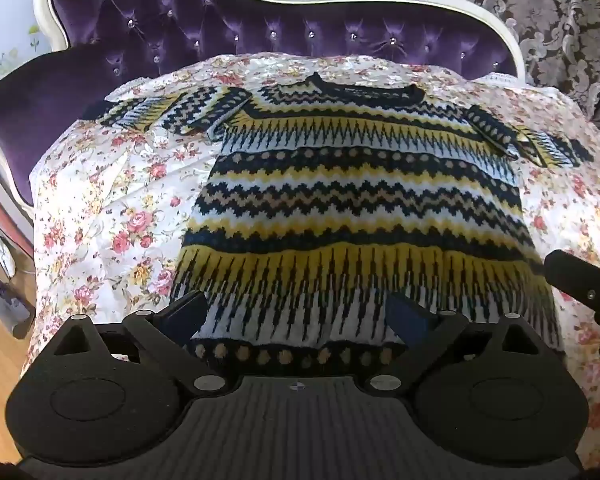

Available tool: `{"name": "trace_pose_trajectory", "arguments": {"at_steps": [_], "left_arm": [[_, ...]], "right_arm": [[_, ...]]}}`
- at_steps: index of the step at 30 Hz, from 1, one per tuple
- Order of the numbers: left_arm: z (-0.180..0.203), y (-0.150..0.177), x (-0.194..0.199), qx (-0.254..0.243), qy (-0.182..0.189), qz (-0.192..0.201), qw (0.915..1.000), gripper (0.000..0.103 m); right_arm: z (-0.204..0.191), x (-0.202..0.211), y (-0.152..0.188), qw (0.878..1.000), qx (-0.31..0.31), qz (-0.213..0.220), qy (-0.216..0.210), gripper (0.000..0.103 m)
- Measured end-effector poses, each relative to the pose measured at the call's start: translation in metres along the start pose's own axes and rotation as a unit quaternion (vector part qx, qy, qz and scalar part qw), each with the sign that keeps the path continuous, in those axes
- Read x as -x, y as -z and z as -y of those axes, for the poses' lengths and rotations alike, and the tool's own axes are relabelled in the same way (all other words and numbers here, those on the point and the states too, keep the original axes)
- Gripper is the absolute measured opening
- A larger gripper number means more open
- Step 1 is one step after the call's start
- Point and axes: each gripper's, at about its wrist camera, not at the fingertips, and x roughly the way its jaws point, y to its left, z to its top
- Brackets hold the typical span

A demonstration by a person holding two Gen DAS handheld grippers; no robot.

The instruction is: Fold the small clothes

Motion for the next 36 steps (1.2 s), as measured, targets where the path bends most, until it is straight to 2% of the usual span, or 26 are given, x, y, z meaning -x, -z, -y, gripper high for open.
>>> {"name": "trace_pose_trajectory", "arguments": {"at_steps": [3, 4, 10, 11, 23, 36], "left_arm": [[-0.002, 0.002, 0.000, 0.007, -0.001, -0.003, 1.0000, 0.097], [0.002, 0.001, -0.005, -0.001, -0.011, -0.020, 0.9997, 0.097], [-0.002, 0.004, -0.007, 0.001, -0.009, -0.020, 0.9998, 0.097], [-0.003, 0.005, -0.007, 0.004, -0.008, -0.021, 0.9997, 0.097], [-0.004, 0.007, -0.009, 0.008, -0.006, -0.029, 0.9995, 0.097], [-0.003, 0.008, -0.008, 0.010, -0.007, -0.027, 0.9996, 0.097]], "right_arm": [[0.000, -0.002, -0.009, 1.000, 0.003, -0.008, 0.004, 0.103], [0.000, -0.002, -0.010, 1.000, 0.002, -0.007, 0.004, 0.103], [0.001, -0.006, 0.025, 1.000, -0.008, -0.014, 0.007, 0.103], [0.003, -0.011, 0.023, 0.999, -0.013, -0.031, 0.006, 0.103], [0.006, -0.016, 0.016, 0.997, -0.026, -0.070, 0.010, 0.103], [0.008, -0.017, 0.018, 0.996, -0.037, -0.083, 0.010, 0.103]]}}
